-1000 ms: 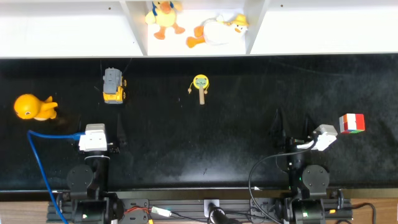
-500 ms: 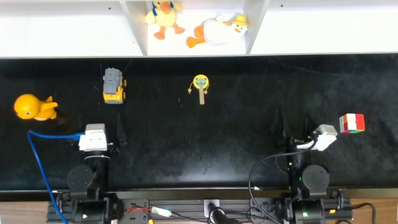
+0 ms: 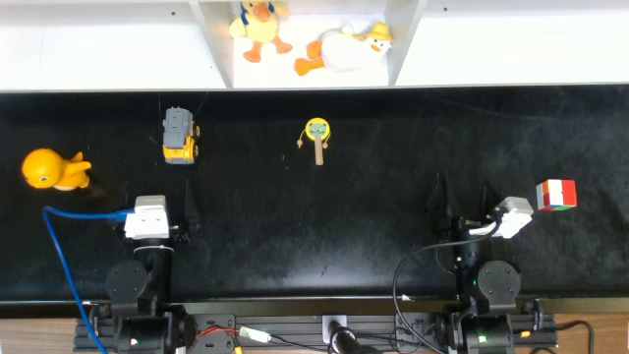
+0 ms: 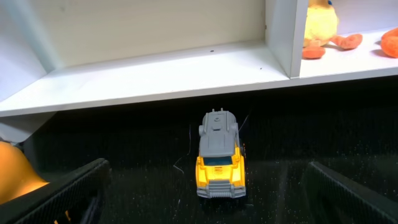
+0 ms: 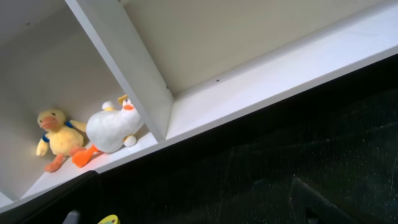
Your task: Store Toys
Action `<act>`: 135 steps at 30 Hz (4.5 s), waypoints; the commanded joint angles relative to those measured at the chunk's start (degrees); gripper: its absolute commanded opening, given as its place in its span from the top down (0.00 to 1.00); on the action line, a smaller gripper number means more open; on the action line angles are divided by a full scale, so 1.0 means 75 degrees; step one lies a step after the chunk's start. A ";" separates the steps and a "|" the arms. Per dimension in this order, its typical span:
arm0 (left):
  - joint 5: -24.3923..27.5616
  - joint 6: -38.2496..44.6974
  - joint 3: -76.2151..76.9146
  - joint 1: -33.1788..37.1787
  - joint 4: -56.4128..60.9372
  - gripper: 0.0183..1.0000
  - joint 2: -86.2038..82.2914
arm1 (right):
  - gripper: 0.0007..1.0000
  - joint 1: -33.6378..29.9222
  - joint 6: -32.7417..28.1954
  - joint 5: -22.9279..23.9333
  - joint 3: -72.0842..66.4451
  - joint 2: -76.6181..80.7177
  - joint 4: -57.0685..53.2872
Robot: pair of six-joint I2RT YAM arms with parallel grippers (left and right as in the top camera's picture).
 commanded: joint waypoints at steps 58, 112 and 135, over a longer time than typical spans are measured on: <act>0.2964 0.3174 0.8457 0.6350 -0.5117 0.00 1.0162 | 0.01 0.0064 0.0000 0.0050 -0.0108 -0.0085 0.0041; 0.4450 0.2031 0.6985 0.6452 -0.1355 0.61 1.1199 | 0.01 0.0064 0.0003 0.0052 -0.0108 -0.0085 0.0041; 0.3474 0.0525 0.9171 0.4316 -0.1131 0.83 1.1488 | 0.00 0.0064 0.0003 0.0052 -0.0108 -0.0085 0.0041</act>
